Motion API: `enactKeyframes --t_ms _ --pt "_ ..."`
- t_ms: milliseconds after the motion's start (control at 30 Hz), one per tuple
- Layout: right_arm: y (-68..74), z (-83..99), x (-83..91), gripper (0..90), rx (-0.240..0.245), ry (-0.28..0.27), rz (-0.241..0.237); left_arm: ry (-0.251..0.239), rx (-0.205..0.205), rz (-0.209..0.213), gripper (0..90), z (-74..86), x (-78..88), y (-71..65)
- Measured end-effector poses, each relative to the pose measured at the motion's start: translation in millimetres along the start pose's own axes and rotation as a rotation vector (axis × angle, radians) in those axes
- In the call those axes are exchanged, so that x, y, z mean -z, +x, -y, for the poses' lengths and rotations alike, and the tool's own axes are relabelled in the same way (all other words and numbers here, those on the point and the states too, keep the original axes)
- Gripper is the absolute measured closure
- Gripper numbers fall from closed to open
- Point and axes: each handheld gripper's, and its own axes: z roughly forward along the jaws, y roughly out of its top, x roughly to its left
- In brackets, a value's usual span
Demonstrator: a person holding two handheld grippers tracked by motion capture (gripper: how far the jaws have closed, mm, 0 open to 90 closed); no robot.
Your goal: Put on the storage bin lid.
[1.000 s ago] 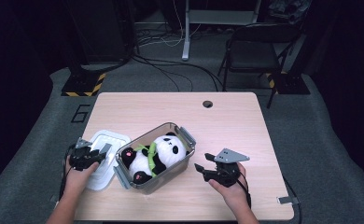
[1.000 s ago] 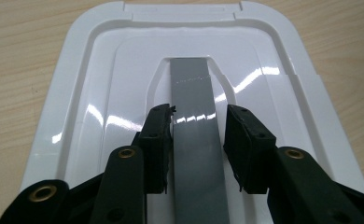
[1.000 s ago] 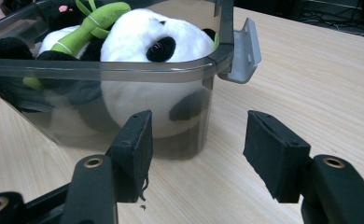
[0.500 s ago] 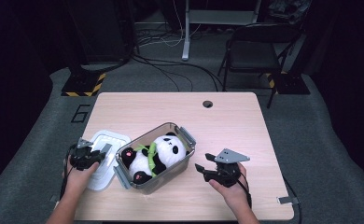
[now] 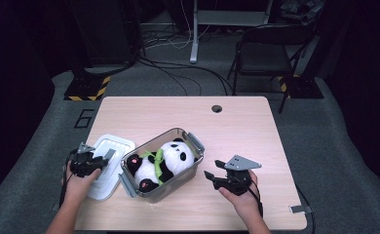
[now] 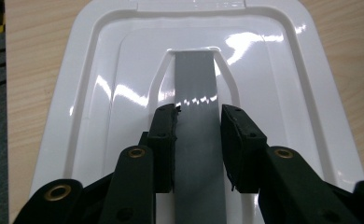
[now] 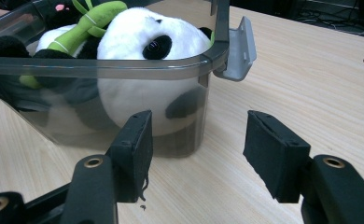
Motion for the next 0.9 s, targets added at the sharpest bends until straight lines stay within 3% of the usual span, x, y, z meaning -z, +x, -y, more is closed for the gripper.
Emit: enactKeyframes --t_ms 233,567,900 --pt "0.3 0.4 -0.6 41.5 -0.002 0.002 -0.001 -0.043 0.005 0.01 66.6 -5.1 13.2 1.0" --pt "0.7 0.8 -0.8 41.5 -0.007 0.005 0.0 -0.059 0.022 0.02 66.6 -5.7 21.9 6.3" --pt "-0.5 0.6 0.3 41.5 -0.002 -0.003 0.003 -0.092 0.011 0.026 66.6 -10.8 35.9 4.5"
